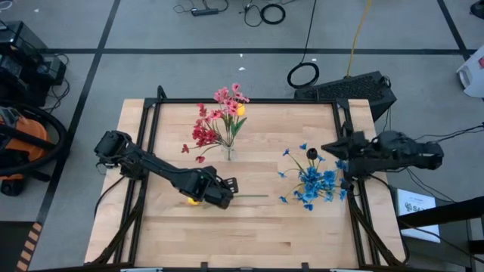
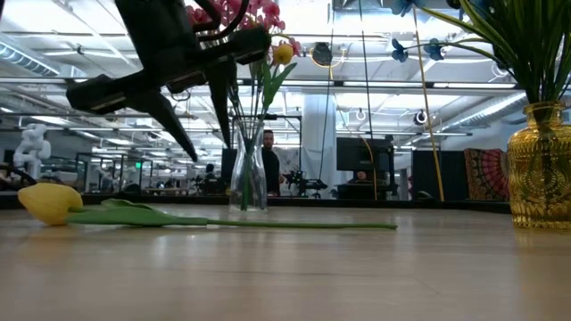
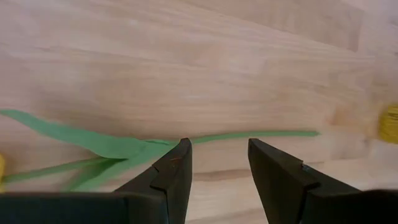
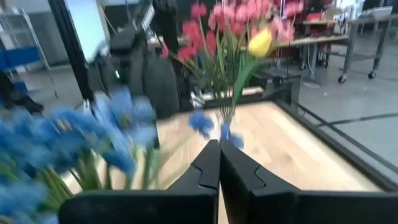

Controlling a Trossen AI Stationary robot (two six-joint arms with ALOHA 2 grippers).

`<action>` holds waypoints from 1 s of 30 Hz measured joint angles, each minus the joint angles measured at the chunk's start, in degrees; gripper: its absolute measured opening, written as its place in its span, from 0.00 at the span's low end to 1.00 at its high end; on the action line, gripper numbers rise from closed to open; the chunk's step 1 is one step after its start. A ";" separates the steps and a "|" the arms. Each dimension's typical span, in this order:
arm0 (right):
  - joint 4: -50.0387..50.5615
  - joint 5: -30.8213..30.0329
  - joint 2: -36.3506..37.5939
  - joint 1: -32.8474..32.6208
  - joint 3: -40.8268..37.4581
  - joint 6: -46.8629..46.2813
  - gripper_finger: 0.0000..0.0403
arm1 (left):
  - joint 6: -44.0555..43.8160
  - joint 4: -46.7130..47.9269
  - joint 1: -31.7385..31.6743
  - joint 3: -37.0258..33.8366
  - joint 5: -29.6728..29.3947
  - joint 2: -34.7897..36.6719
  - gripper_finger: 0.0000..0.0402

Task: Sort flowers into vase by color
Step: Put the yellow flower into the transparent vase

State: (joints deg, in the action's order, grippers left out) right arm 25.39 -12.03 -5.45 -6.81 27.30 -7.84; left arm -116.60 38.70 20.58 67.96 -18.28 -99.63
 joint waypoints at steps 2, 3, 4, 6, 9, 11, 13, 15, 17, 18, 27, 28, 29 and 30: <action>-0.15 0.04 0.29 0.00 -2.62 0.00 0.00 | 0.00 -1.00 0.02 0.00 -0.01 0.00 0.40; -0.40 0.09 0.37 0.00 -3.74 -0.02 0.00 | -0.04 -1.22 0.07 0.00 -0.02 0.00 0.40; -1.00 0.14 0.44 0.00 -4.56 -0.08 0.00 | -0.09 -1.29 0.07 0.00 -0.02 0.00 0.40; -1.94 0.26 0.55 0.00 -5.86 -0.09 0.00 | -0.09 -1.53 0.07 0.00 -0.04 0.00 0.40; -2.53 3.11 0.48 0.00 -7.57 0.85 0.00 | -0.15 -2.20 0.07 0.00 -0.36 0.00 0.40; -4.00 6.55 0.49 0.00 -8.05 1.81 0.00 | -2.04 -2.91 0.16 0.00 -1.15 0.00 0.40; -4.45 8.83 0.50 0.00 -8.25 2.45 0.00 | -6.24 -4.07 0.67 0.00 -4.65 0.00 0.40; -4.16 9.31 0.48 0.00 -8.38 2.51 0.00 | -11.08 -5.51 1.49 0.00 -9.23 0.00 0.40; -4.22 9.25 0.48 0.00 -8.38 2.48 0.00 | -14.78 -6.07 2.28 0.00 -13.35 -0.03 0.40; -4.22 9.26 0.48 0.00 -8.38 2.28 0.00 | -16.18 -6.52 2.59 0.03 -14.89 -0.36 0.40; -3.74 9.18 0.43 0.00 -8.38 -2.08 0.00 | -19.53 -1.08 2.69 16.40 -18.32 -14.21 0.40; -3.74 9.18 0.42 0.00 -8.38 -2.10 0.00 | -19.94 -0.01 2.45 18.75 -18.16 -16.17 0.40; -3.72 9.18 0.42 0.00 -8.38 -2.16 0.00 | -20.47 1.27 2.14 20.89 -17.91 -17.81 0.40; -3.72 9.18 0.42 0.00 -8.38 -2.16 0.00 | -20.68 2.40 1.68 22.92 -17.75 -19.23 0.40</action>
State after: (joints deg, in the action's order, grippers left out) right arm 21.67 -2.85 -5.04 -6.81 18.92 -10.00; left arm -137.27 41.10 22.26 90.89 -36.03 -118.87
